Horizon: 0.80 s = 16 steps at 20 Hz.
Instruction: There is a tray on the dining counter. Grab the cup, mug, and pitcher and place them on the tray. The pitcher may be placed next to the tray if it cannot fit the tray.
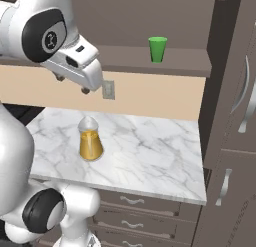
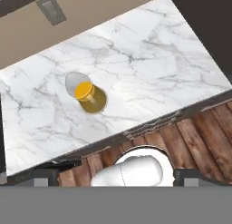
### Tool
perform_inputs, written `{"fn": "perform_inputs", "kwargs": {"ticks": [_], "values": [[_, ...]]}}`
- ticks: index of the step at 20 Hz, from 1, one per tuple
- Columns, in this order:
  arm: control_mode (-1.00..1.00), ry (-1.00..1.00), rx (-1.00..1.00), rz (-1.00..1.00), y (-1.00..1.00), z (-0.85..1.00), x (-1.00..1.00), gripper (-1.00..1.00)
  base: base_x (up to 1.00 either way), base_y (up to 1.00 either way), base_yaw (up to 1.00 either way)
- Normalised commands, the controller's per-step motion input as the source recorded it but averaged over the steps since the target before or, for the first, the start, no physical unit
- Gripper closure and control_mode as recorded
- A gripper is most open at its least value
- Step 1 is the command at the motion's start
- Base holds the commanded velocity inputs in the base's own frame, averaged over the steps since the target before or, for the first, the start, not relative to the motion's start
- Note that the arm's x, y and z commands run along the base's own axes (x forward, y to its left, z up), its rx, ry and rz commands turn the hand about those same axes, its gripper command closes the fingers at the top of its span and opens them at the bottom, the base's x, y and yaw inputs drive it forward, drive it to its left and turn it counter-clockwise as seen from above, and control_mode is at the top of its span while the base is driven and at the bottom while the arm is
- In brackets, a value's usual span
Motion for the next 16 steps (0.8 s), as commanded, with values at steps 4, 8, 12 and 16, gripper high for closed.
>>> {"fn": "perform_inputs", "kwargs": {"ticks": [4, 8, 12, 16], "values": [[-1.0, -0.15, 0.16, -0.26, -0.31, 0.0, 0.0, -1.0, 0.0, 0.0, 0.0], [-1.0, -0.15, 0.13, -0.3, -0.26, 0.0, 0.0, -1.0, 0.0, 0.0, 0.0], [-1.0, -0.14, 0.14, -0.34, -0.31, 0.0, 0.0, -1.0, 0.0, 0.0, 0.0], [-1.0, -0.07, 0.22, -0.27, -0.36, 0.01, 0.08, -1.0, 0.0, 0.0, 0.0]]}}
